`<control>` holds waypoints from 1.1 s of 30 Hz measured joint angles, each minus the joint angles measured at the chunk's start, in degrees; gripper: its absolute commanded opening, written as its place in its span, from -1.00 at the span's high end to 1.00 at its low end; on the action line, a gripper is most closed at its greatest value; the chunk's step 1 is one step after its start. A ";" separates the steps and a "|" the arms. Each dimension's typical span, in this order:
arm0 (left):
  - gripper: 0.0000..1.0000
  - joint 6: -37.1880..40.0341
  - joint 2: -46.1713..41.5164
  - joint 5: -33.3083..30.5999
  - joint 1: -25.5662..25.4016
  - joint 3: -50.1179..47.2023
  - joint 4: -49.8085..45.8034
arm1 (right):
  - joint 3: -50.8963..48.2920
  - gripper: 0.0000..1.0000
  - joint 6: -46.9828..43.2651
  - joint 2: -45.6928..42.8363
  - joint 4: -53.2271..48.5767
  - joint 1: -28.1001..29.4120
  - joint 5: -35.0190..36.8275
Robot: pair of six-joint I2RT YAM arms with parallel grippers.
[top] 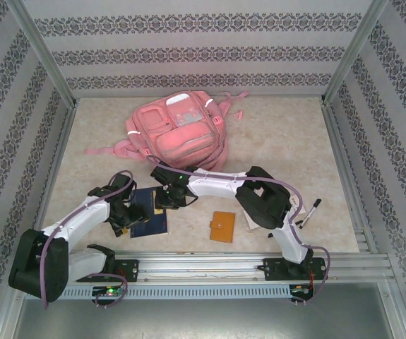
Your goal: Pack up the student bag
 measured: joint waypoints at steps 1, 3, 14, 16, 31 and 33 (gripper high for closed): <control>-0.51 0.42 -0.15 0.39 0.04 -0.04 0.09 | -0.15 0.49 0.02 -0.02 0.20 -0.15 -0.39; -0.45 0.83 -0.13 0.96 0.52 -0.04 0.20 | -0.92 0.51 0.02 -0.15 1.01 -0.61 -1.62; -0.03 0.81 0.44 12.37 1.86 -1.29 6.67 | -4.35 0.59 -3.41 -1.25 5.49 -5.44 -8.59; 0.10 0.15 0.63 19.63 1.42 -2.97 14.03 | -5.22 0.60 -4.37 -1.62 6.80 -6.32 -9.07; 0.00 -1.16 -2.01 30.62 0.24 -4.46 29.81 | -11.69 0.61 -6.05 -3.17 17.35 -7.76 -13.99; -0.04 -1.18 -1.86 28.28 0.24 -3.91 28.81 | -12.28 0.62 -6.05 -3.26 18.51 -7.76 -14.45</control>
